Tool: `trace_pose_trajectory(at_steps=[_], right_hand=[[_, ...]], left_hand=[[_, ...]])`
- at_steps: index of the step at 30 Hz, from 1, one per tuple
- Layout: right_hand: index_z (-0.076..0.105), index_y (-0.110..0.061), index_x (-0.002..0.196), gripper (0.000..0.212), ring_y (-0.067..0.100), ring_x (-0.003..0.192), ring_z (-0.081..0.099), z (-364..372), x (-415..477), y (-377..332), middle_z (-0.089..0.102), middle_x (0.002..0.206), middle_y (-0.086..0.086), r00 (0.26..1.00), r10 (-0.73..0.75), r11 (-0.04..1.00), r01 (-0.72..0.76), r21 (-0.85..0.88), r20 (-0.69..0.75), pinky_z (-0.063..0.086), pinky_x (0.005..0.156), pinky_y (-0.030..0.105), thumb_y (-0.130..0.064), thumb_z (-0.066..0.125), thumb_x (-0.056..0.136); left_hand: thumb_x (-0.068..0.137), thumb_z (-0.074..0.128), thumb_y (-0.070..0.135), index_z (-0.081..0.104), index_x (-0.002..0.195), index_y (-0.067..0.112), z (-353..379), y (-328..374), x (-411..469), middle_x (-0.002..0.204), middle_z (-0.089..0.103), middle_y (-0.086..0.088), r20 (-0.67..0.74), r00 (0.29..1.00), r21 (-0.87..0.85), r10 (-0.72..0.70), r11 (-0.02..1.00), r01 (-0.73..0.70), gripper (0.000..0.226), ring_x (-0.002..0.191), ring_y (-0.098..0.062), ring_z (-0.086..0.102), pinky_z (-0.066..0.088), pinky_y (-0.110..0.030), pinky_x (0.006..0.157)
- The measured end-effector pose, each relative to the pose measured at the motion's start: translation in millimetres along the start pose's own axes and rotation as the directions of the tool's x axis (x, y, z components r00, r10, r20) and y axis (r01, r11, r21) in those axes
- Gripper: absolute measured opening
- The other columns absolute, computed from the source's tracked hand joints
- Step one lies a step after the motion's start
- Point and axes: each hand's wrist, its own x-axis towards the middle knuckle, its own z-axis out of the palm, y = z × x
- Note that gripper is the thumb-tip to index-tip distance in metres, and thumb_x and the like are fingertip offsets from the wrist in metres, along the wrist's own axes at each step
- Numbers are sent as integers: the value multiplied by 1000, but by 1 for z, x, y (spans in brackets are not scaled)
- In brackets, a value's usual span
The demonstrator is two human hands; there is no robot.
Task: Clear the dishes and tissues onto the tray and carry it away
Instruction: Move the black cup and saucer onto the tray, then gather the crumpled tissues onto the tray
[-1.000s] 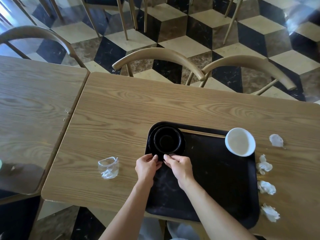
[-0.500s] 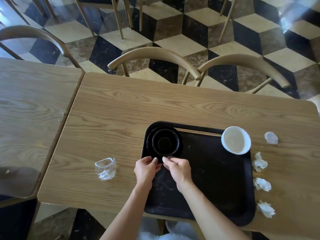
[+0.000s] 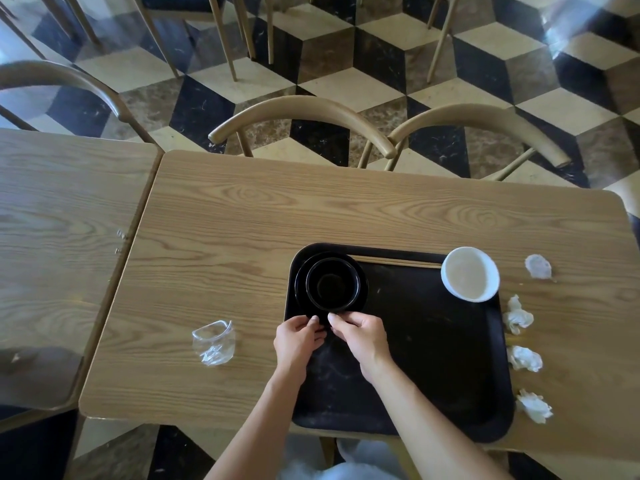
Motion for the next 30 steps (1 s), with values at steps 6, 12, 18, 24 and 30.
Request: trace_pose_trajectory(at_steps=[6, 12, 18, 24, 30], right_hand=[[80, -23, 93, 24, 8, 79, 75, -20, -9, 0, 78, 83, -11, 997, -54, 995, 49, -87, -59, 60, 87, 37, -43, 78, 79], [77, -30, 81, 12, 6, 68, 73, -75, -21, 6, 75, 72, -13, 971, -151, 971, 110, -211, -188, 60, 83, 36, -27, 68, 87], [77, -21, 97, 13, 10, 81, 68, -163, -27, 38, 75, 89, -8, 864, -373, 850, 171, -499, -339, 55, 81, 29, -20, 67, 89], [66, -14, 122, 42, 28, 113, 59, -265, -43, 106, 64, 120, 8, 782, -486, 697, 78, -712, -390, 42, 93, 30, -6, 69, 81], [61, -12, 128, 44, 31, 114, 54, -316, -51, 163, 54, 128, 12, 899, -368, 639, 60, -767, -237, 48, 91, 37, -11, 70, 85]], left_hand=[[96, 64, 24, 74, 101, 18, -6, -14, -13, 84, 79, 1, 101, 994, 261, 36, 963, -62, 13, 79, -19, 76, 63, -38, 76], [89, 62, 26, 73, 96, 28, 8, -30, -35, 87, 76, 8, 342, 916, 685, 208, 612, -395, 13, 78, -10, 71, 57, -31, 75], [93, 55, 30, 68, 112, 23, 61, -54, -62, 104, 70, 0, 579, 747, 734, 327, 189, -652, 24, 97, -26, 66, 54, -38, 79], [94, 52, 52, 20, 158, 36, 114, -93, -81, 168, 8, -8, 590, 771, 807, 240, -136, -575, 73, 154, -35, 6, 18, -55, 117], [90, 46, 70, -3, 158, 42, 123, -119, -79, 167, -19, -7, 528, 814, 849, 242, -191, -493, 88, 153, -36, -13, 6, -63, 118]])
